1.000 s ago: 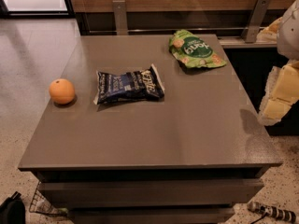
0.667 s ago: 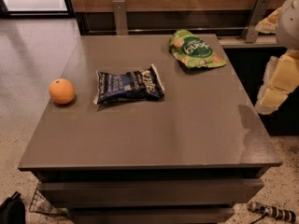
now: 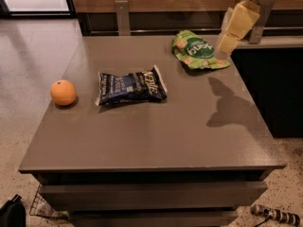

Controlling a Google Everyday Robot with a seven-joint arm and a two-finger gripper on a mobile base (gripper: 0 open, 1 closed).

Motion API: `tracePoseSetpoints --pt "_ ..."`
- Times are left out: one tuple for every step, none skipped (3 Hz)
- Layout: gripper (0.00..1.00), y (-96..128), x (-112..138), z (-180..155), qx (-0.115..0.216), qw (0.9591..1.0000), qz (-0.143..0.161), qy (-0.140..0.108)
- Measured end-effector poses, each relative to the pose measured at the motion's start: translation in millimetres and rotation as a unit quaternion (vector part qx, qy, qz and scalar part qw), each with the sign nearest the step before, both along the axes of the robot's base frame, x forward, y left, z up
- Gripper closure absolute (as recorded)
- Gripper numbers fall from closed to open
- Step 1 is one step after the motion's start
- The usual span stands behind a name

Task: Pick blue chip bag

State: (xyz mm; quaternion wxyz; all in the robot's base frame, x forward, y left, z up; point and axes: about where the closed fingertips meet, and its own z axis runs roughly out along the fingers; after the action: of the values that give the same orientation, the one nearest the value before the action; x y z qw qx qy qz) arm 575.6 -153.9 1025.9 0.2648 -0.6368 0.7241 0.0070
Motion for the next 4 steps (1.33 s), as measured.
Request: tracePoseSetpoints --pt "0.0 30 24 5 0.052 0.9984 0.008 -0.018" --pt "0.0 70 48 -35 0.086 0.9963 0.005 -0.006" --pt "0.0 104 65 -81 0.099 0.9947 0.006 0.027" --pt "0.0 111 68 -92 0.101 0.9943 0.004 0.035"
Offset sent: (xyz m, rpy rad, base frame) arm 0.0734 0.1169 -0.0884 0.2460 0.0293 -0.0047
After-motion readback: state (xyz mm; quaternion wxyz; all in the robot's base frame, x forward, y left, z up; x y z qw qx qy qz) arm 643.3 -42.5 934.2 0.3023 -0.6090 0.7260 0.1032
